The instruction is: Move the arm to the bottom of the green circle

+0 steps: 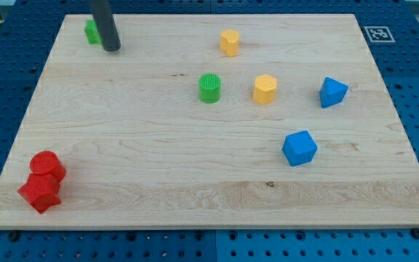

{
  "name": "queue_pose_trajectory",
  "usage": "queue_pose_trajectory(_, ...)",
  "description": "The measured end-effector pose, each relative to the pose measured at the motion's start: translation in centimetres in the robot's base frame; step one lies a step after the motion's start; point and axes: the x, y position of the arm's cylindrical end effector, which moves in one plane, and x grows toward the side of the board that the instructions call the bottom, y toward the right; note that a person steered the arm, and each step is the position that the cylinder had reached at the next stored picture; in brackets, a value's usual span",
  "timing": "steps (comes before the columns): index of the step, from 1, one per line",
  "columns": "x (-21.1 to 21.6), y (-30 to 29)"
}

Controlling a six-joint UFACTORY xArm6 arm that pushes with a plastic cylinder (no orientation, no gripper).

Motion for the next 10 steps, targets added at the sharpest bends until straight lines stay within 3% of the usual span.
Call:
queue_pose_trajectory(3,-2.0,-3.4)
queue_pose_trajectory(6,1.5,1.9)
queue_pose_trajectory(7,4.5,4.1)
queue_pose_trajectory(10,9.5,5.5)
